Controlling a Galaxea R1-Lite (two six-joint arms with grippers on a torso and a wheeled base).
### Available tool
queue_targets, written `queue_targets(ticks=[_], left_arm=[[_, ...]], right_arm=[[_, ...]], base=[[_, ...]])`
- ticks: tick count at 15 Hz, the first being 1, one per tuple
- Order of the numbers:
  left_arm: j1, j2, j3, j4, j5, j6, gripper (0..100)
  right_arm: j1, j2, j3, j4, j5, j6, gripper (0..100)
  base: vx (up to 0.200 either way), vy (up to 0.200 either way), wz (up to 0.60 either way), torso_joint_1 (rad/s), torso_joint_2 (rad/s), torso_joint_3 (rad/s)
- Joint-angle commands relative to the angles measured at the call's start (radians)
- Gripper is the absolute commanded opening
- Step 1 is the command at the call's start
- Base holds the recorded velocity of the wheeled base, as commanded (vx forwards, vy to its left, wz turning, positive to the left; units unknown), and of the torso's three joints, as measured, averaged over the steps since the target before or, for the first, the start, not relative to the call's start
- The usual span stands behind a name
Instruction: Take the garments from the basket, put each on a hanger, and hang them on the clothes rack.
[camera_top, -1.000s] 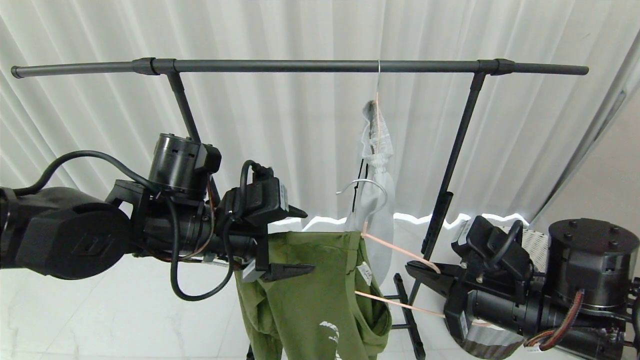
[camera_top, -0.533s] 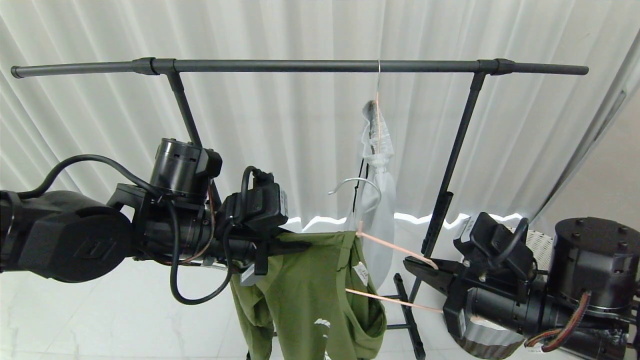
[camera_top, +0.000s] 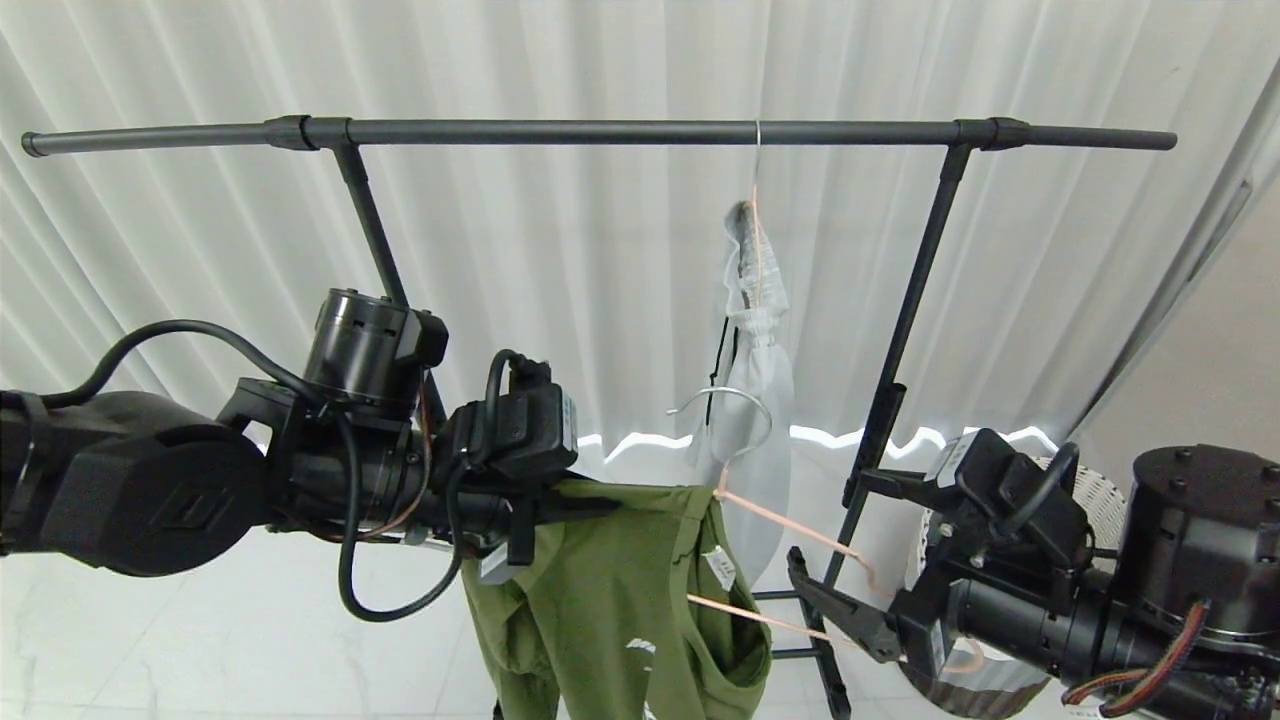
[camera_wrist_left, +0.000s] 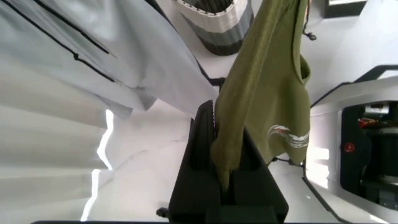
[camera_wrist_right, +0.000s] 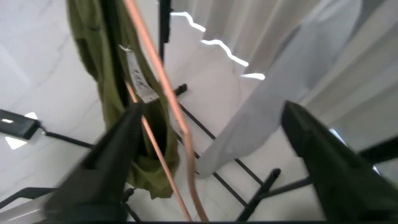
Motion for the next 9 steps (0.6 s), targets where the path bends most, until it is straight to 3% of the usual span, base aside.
queue_targets(ticks=[1, 2, 4, 7, 9], left_arm=[[0.002, -0.008, 0.005, -0.001, 0.001, 0.014, 0], [0.002, -0.013, 0.006, -0.001, 0.007, 0.012, 0], [0.010, -0.037, 0.020, -0.001, 0.146, -0.029, 0], [-0.015, -0.080, 0.020, -0.001, 0.245, -0.282, 0], [-0.027, -0.117, 0.018, -0.001, 0.268, -0.380, 0]], right_arm=[[-0.001, -0.019, 0.004, 0.001, -0.006, 0.000, 100], [-0.001, -0.020, 0.003, 0.001, -0.006, 0.000, 100], [0.000, -0.033, -0.005, 0.001, -0.006, -0.003, 100], [0.025, -0.042, -0.005, 0.001, -0.006, -0.003, 100], [0.068, -0.034, 0.001, 0.001, -0.017, 0.001, 100]], base=[[0.000, 0.000, 0.00, 0.000, 0.00, 0.000], [0.000, 0.000, 0.00, 0.000, 0.00, 0.000], [0.000, 0.000, 0.00, 0.000, 0.00, 0.000], [0.000, 0.000, 0.00, 0.000, 0.00, 0.000], [0.000, 0.000, 0.00, 0.000, 0.00, 0.000]])
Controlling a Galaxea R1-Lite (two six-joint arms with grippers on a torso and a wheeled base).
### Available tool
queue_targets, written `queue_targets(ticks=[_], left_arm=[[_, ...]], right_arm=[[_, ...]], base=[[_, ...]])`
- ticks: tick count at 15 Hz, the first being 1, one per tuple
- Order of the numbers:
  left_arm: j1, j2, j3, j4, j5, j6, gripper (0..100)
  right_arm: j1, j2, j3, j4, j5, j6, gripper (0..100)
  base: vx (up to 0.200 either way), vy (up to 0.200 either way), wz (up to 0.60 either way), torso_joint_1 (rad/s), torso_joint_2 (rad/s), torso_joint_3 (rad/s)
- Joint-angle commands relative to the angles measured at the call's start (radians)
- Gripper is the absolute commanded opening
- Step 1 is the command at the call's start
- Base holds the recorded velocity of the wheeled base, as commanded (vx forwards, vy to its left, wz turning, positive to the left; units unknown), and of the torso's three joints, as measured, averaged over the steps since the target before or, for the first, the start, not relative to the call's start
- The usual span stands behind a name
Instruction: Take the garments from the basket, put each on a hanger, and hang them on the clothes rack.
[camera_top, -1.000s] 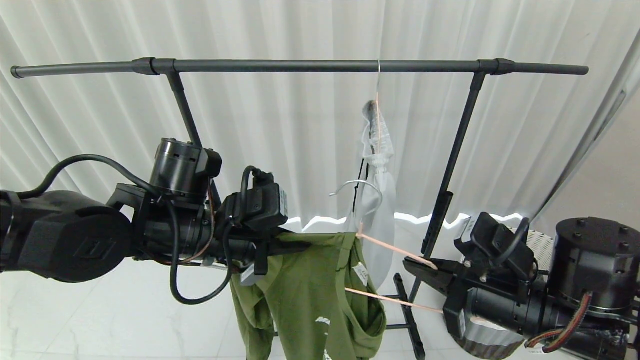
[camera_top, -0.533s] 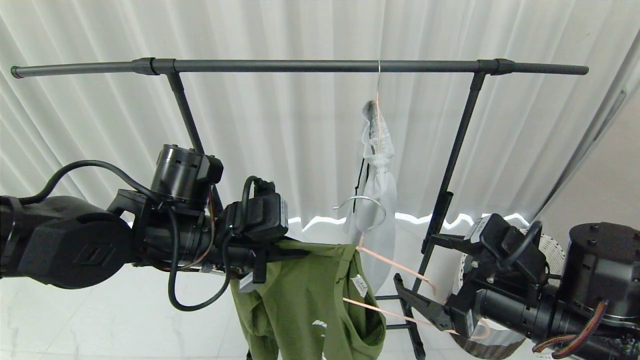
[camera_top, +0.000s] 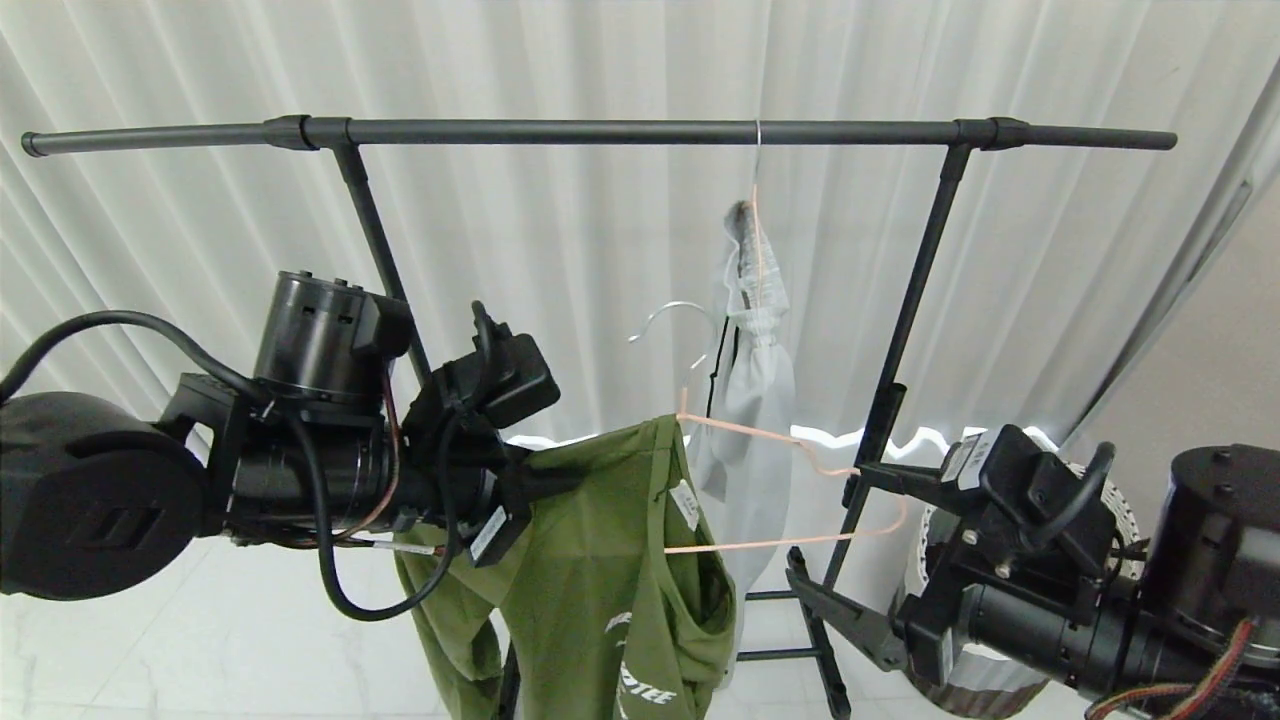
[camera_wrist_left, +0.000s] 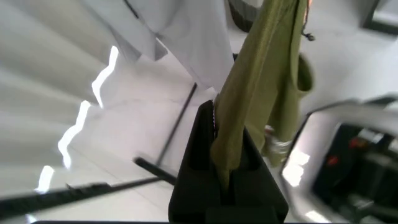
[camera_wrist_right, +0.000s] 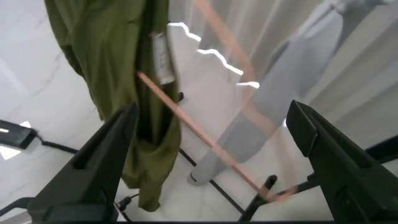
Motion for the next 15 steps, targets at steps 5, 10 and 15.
queue_targets(ticks=[5, 10, 15], left_arm=[[-0.009, -0.110, -0.003, -0.002, 0.004, -0.019, 0], [-0.007, -0.128, -0.007, -0.053, 0.005, -0.022, 0], [-0.015, -0.146, -0.010, -0.068, 0.007, -0.056, 0]], right_arm=[[0.073, 0.125, -0.009, 0.000, -0.117, 0.186, 100], [0.098, 0.276, -0.136, -0.002, -0.309, 0.418, 100], [0.093, 0.409, -0.261, -0.057, -0.389, 0.439, 100]], base=[[0.000, 0.000, 0.00, 0.000, 0.00, 0.000], [0.000, 0.000, 0.00, 0.000, 0.00, 0.000], [0.000, 0.000, 0.00, 0.000, 0.00, 0.000]])
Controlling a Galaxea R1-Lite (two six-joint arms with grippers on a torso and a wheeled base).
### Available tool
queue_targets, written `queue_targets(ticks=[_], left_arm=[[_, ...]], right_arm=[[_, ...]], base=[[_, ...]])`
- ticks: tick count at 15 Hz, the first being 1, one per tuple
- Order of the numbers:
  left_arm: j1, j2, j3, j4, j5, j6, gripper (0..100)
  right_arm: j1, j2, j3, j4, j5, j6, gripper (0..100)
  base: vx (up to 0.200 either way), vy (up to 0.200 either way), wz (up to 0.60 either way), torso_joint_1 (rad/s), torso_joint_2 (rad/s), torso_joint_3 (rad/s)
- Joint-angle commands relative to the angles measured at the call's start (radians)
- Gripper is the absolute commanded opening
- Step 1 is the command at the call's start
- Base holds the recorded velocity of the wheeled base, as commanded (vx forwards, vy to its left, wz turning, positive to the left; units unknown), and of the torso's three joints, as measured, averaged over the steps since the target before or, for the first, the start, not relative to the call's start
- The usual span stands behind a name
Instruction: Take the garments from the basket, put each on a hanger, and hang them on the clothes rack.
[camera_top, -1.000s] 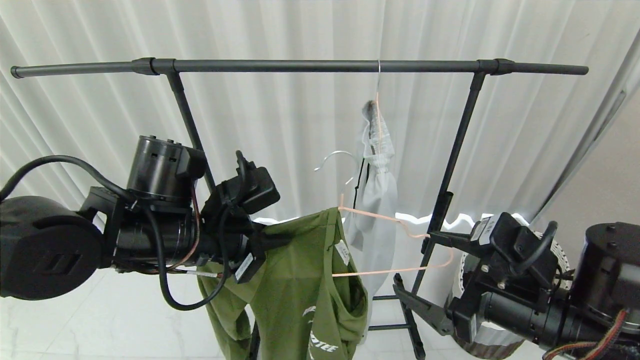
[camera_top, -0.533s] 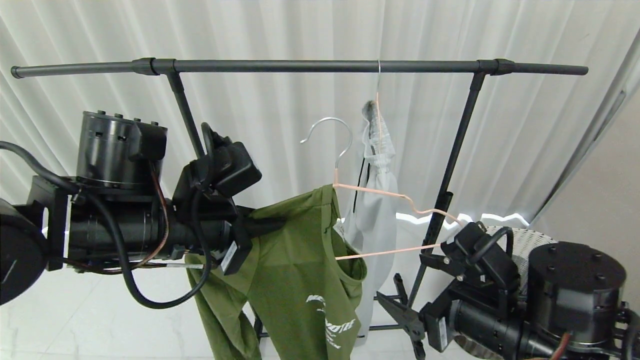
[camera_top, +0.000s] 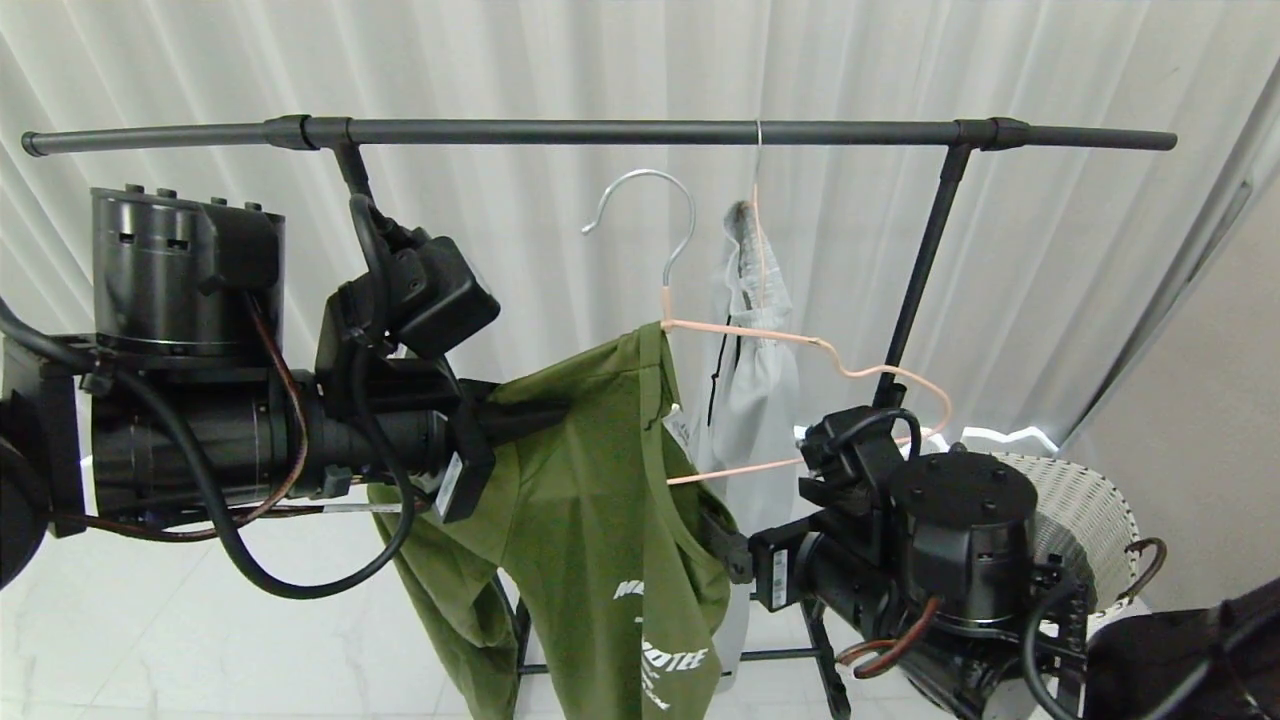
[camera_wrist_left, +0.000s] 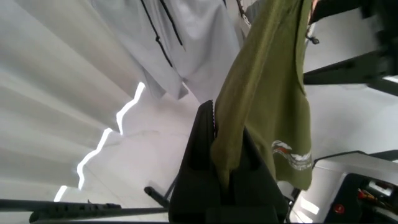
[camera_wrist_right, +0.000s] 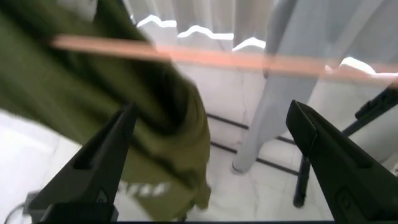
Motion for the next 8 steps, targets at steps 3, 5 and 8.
queue_targets(ticks=[3, 5, 8], left_arm=[[-0.001, -0.018, -0.002, -0.001, 0.001, 0.000, 0], [-0.001, -0.016, -0.009, -0.001, 0.002, -0.001, 0], [0.002, -0.015, -0.008, -0.001, 0.008, 0.000, 0]], right_arm=[[-0.001, 0.114, -0.032, -0.046, -0.043, 0.007, 100], [-0.001, 0.127, -0.021, -0.049, -0.070, 0.008, 100], [-0.004, 0.125, 0.013, -0.049, -0.089, 0.008, 100]], base=[[0.000, 0.000, 0.00, 0.000, 0.00, 0.000], [0.000, 0.000, 0.00, 0.000, 0.00, 0.000], [0.000, 0.000, 0.00, 0.000, 0.00, 0.000]])
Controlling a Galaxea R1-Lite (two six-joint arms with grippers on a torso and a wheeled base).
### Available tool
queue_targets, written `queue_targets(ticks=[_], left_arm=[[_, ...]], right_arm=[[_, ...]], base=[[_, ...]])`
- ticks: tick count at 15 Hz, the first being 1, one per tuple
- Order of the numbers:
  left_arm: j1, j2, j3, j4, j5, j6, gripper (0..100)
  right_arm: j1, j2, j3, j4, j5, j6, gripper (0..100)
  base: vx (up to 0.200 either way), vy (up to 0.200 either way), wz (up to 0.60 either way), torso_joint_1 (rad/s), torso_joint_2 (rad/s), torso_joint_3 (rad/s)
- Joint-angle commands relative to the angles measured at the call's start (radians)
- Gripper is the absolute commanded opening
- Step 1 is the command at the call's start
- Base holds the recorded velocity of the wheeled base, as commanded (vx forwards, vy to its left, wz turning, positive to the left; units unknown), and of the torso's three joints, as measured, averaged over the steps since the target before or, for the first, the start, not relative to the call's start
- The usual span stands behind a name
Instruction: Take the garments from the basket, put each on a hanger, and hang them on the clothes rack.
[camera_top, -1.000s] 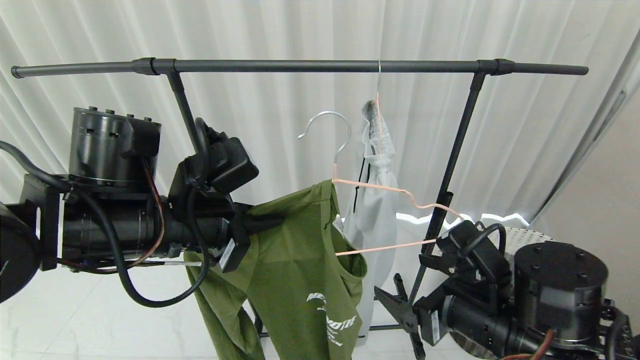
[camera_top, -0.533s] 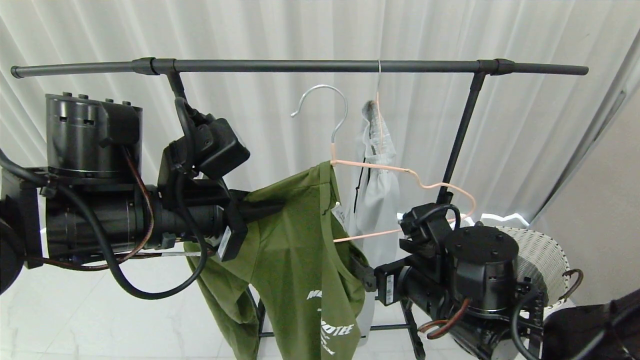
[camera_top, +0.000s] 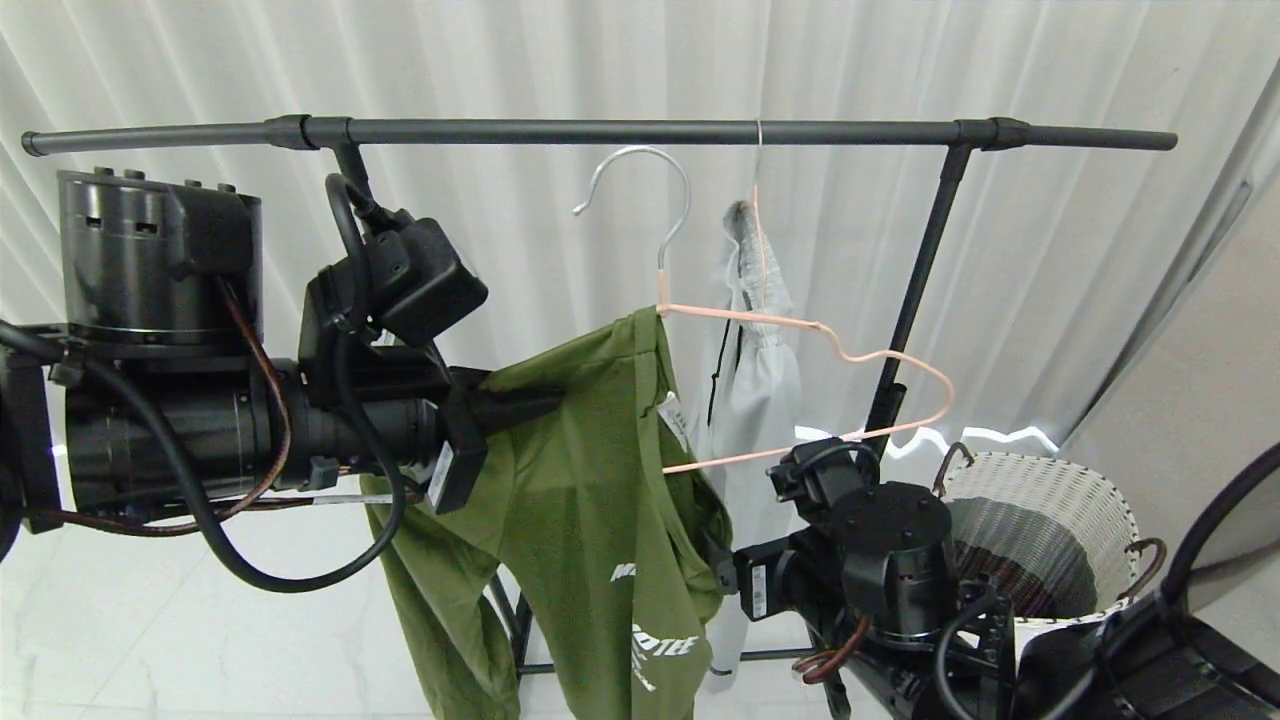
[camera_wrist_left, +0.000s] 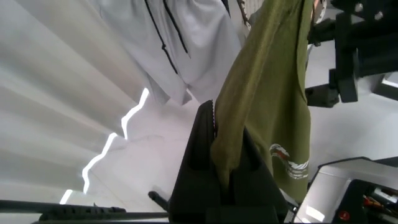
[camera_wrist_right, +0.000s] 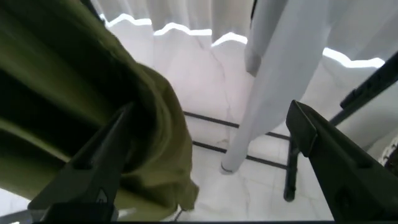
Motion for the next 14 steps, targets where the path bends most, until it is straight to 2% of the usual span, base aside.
queue_targets(ticks=[1, 3, 4, 9, 14], left_arm=[[0.001, 0.003, 0.003, -0.002, 0.016, 0.000, 0], [0.001, 0.003, 0.006, -0.002, 0.040, 0.000, 0], [-0.001, 0.001, 0.009, 0.000, 0.040, 0.000, 0], [-0.001, 0.000, 0.038, -0.002, 0.051, 0.020, 0], [-0.010, -0.011, 0.124, -0.033, 0.131, 0.068, 0]], right_arm=[[-0.002, 0.000, 0.032, -0.001, -0.008, -0.001, 100], [-0.002, -0.018, 0.067, -0.009, -0.034, -0.001, 100], [-0.011, -0.027, 0.087, -0.012, -0.034, -0.001, 0], [-0.064, -0.115, 0.165, -0.012, -0.034, -0.010, 0], [-0.229, -0.210, 0.220, -0.012, -0.024, -0.044, 0]], base=[[0.000, 0.000, 0.00, 0.000, 0.00, 0.000], [0.000, 0.000, 0.00, 0.000, 0.00, 0.000], [0.000, 0.000, 0.00, 0.000, 0.00, 0.000], [0.000, 0.000, 0.00, 0.000, 0.00, 0.000], [0.000, 0.000, 0.00, 0.000, 0.00, 0.000]])
